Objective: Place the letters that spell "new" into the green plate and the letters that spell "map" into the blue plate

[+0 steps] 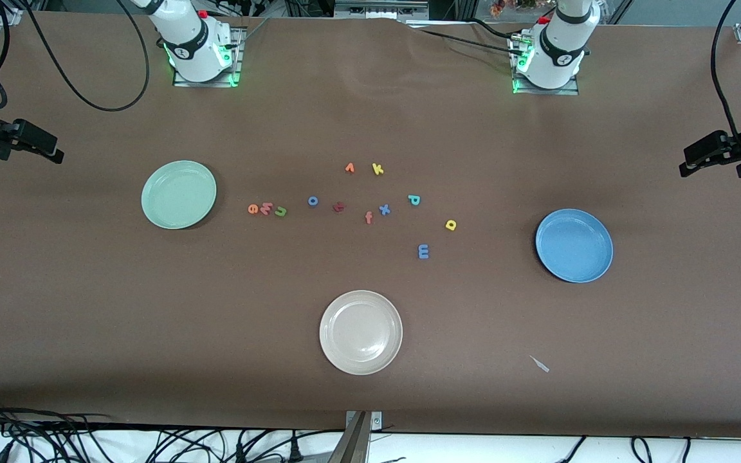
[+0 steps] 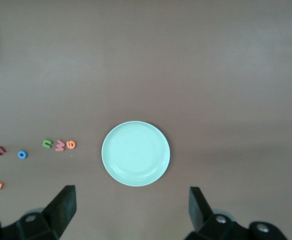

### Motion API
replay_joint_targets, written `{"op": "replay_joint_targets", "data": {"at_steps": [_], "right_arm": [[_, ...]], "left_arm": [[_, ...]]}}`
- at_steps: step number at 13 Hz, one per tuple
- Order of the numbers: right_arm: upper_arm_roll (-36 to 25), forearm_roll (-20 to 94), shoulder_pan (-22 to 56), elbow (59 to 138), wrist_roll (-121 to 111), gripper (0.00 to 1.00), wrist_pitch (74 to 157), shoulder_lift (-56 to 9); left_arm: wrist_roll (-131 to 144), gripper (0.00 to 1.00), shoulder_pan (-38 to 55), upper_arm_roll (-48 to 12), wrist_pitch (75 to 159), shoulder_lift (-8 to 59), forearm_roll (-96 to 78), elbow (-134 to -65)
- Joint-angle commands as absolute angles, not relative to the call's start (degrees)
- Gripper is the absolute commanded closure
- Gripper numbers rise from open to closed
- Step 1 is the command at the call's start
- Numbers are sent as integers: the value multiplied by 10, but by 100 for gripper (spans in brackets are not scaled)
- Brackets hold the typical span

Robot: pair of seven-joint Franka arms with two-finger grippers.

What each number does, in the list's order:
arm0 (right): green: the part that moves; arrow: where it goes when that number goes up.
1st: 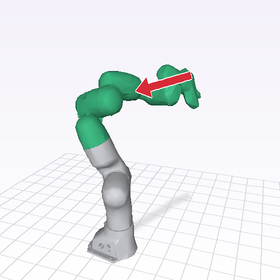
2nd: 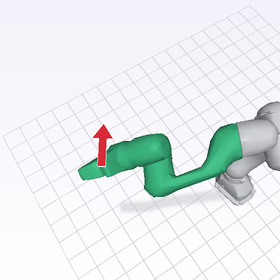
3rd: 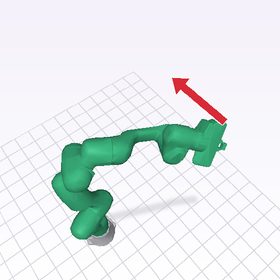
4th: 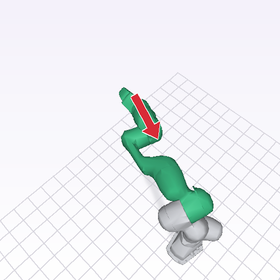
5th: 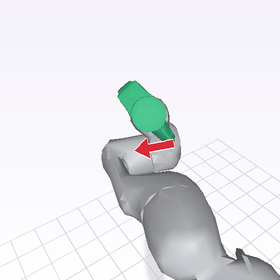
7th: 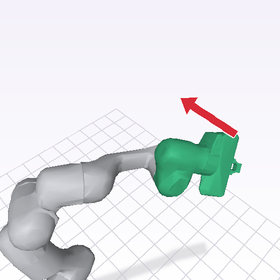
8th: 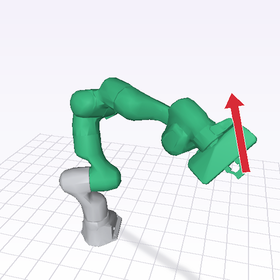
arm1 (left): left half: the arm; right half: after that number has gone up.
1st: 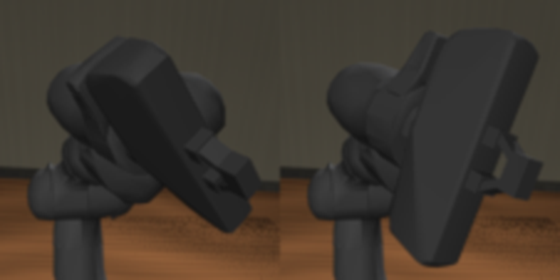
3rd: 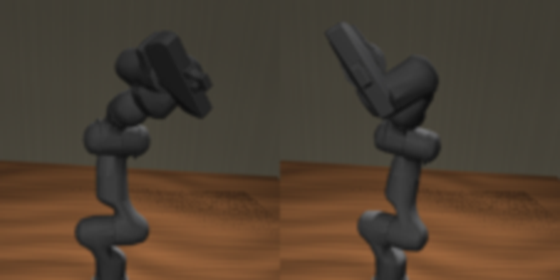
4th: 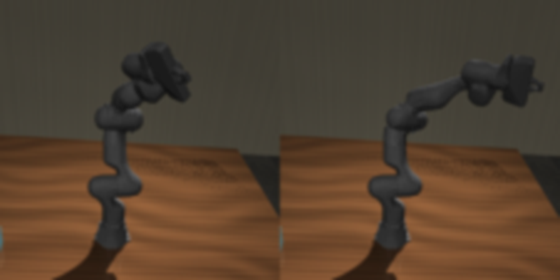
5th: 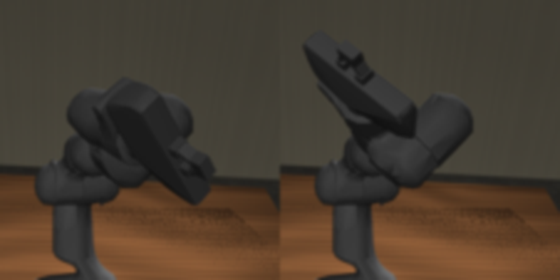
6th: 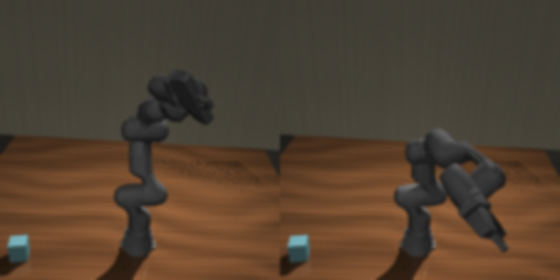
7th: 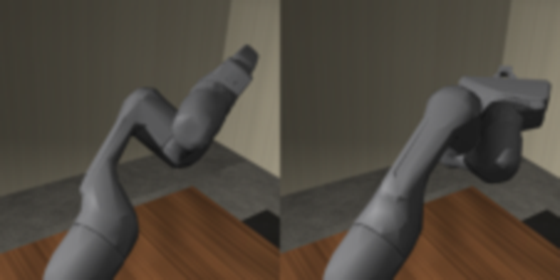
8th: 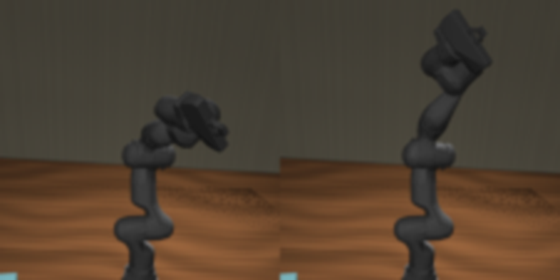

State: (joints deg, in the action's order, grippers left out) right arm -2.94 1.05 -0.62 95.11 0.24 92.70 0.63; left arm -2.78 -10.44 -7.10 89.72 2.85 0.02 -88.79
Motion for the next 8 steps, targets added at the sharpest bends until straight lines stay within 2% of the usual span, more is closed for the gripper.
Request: {"op": "replay_joint_targets", "data": {"at_steps": [1,8], "right_arm": [[-26,10,-8,958,2,0,929,12],[-28,11,-8,958,11,0,915,13]], "left_arm": [[-38,0,-109,-74,892,21,-4,-892],[-37,0,-102,-76,896,38,-4,-892]]}}
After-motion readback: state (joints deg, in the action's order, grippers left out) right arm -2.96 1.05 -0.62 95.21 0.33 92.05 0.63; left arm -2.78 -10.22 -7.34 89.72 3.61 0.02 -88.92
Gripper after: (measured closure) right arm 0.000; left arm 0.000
